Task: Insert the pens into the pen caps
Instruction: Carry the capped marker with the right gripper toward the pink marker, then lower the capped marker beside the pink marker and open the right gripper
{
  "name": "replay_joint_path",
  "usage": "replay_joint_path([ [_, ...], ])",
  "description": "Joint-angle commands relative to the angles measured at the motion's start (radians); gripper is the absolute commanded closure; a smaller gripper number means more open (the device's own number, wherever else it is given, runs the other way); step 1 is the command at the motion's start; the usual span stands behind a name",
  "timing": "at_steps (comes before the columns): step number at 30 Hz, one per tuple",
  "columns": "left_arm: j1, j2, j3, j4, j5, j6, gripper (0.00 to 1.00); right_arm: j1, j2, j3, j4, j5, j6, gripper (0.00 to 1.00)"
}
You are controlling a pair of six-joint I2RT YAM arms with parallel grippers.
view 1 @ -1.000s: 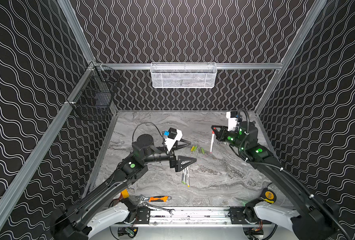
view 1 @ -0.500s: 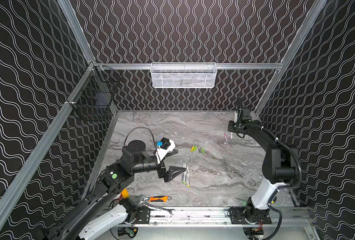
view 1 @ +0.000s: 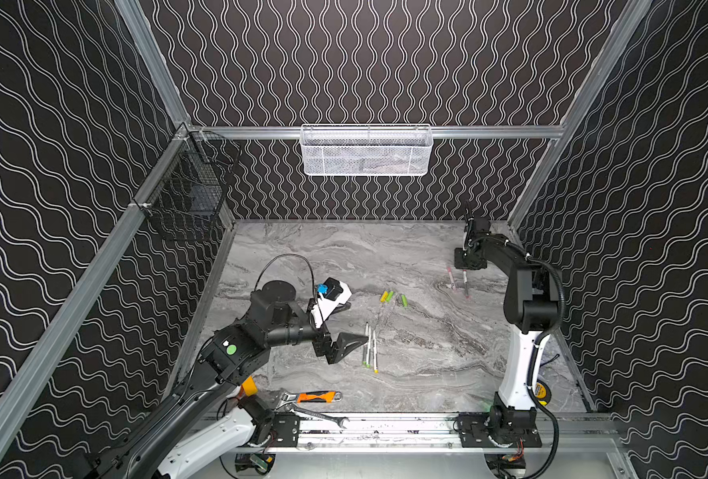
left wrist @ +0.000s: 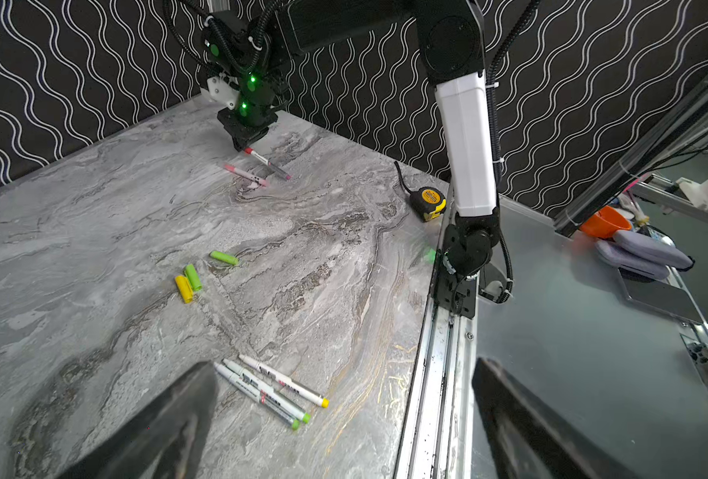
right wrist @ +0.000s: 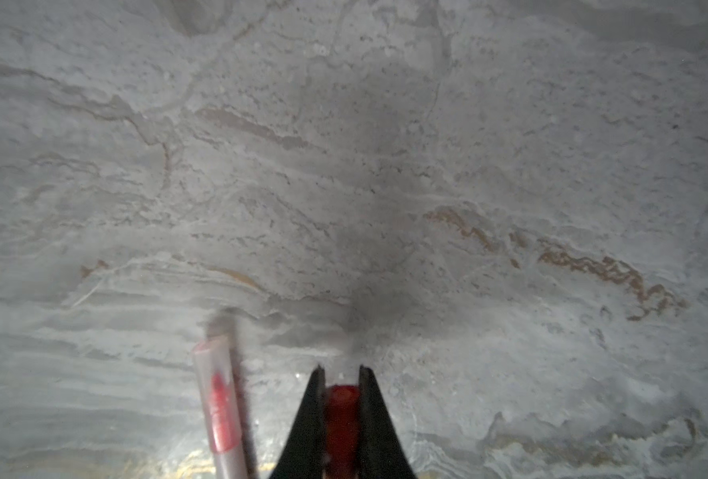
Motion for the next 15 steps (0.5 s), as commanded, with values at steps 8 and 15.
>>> replay_joint_path([
  [8,0.024,0.01,-0.009,0.034,-0.002,0.024,0.01,-0.001,-0.003,0.005,0.021,-0.113,-0.014,0.91],
  [15,0.052,0.027,-0.006,0.046,0.041,0.015,0.01,-0.001,-0.044,0.007,0.004,-0.119,-0.009,0.67],
])
